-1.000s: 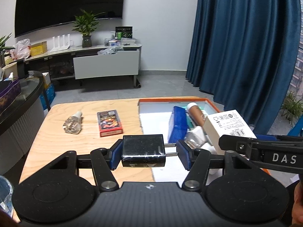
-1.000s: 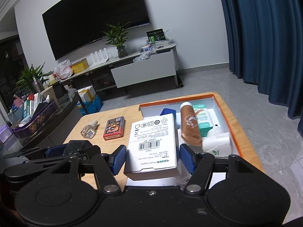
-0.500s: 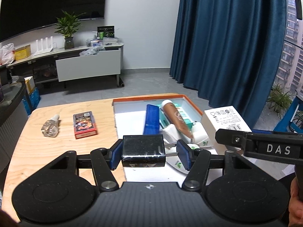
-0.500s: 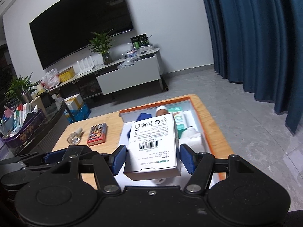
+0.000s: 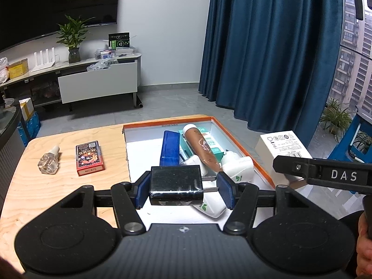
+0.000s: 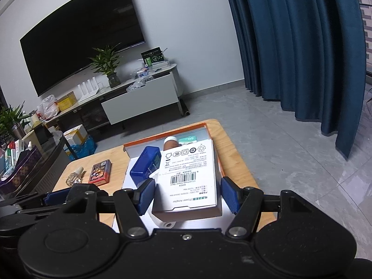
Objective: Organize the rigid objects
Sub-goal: 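Lower the white product box into the box with right tool while left tool holds the charger above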
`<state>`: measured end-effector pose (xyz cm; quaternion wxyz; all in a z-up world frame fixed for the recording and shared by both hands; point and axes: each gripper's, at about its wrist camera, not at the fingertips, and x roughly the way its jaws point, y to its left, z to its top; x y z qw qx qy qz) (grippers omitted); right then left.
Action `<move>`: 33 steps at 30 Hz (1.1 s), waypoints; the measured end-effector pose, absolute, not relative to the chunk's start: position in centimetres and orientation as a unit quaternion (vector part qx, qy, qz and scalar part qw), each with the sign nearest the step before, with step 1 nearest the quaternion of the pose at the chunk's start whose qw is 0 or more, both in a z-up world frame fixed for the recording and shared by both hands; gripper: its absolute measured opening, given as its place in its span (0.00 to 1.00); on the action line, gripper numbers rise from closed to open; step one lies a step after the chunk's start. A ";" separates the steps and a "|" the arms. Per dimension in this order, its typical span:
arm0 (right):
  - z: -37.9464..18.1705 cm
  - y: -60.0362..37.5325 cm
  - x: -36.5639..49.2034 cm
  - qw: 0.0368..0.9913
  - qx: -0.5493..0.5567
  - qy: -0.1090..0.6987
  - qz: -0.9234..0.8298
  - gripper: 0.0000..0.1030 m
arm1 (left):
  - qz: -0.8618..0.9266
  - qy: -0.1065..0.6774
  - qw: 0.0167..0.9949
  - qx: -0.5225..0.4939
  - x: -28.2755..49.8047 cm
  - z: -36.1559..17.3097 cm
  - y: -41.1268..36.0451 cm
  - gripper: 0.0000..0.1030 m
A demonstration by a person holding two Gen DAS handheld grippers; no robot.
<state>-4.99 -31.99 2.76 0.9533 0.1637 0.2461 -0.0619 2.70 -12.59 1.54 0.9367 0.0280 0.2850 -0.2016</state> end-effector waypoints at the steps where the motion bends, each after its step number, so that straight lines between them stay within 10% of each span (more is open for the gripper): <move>1: 2.7 -32.0 -5.0 0.953 0.164 0.246 -0.062 0.73 | -0.202 0.285 0.937 0.028 2.7 1.5 -12.6 0.59; 33: 2.3 -31.9 -3.9 0.949 0.169 0.262 -0.054 0.73 | -0.201 0.294 0.934 0.021 2.6 1.2 -12.6 0.59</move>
